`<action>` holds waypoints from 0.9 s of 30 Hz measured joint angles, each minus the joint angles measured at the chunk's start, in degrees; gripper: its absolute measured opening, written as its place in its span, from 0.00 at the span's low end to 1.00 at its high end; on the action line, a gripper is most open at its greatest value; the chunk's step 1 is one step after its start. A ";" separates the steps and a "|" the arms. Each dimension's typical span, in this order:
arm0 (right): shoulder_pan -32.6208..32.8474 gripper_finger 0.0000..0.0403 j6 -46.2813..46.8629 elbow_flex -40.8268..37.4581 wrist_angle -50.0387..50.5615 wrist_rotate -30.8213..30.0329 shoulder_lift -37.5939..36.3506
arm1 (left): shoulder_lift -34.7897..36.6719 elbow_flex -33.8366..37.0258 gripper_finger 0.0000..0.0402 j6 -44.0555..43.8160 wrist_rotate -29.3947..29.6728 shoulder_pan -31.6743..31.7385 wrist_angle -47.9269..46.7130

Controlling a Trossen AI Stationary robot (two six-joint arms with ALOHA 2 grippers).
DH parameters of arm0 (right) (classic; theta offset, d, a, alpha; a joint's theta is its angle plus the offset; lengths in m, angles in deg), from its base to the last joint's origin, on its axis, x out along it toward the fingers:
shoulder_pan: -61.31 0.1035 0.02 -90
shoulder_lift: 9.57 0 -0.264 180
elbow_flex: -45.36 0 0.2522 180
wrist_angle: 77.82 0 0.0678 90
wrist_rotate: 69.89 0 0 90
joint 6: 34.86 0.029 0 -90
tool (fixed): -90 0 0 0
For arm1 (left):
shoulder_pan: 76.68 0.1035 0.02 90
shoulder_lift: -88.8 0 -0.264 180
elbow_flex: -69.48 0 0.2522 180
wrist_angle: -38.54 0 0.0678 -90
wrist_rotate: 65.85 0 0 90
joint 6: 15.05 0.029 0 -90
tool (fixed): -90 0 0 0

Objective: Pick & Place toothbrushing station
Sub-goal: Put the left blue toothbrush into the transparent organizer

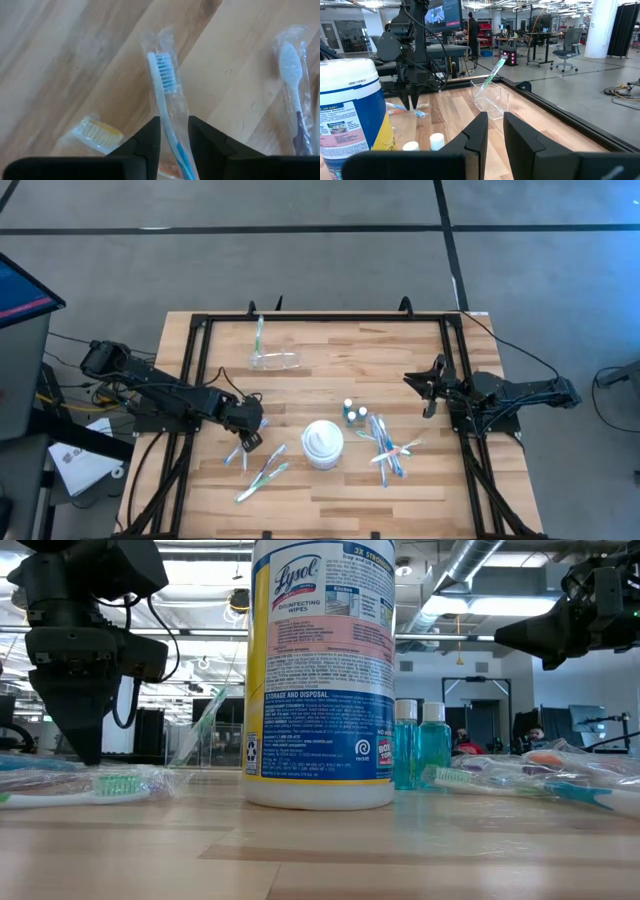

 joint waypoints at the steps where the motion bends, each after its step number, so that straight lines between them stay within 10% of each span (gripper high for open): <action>1: 0.00 0.13 0.00 0.01 0.01 0.00 -0.01 | 0.00 0.00 0.25 0.01 0.18 0.00 0.08; 27: 0.00 0.13 0.00 0.00 0.01 0.00 -0.01 | -4.75 -0.05 0.24 -0.34 1.78 0.25 1.43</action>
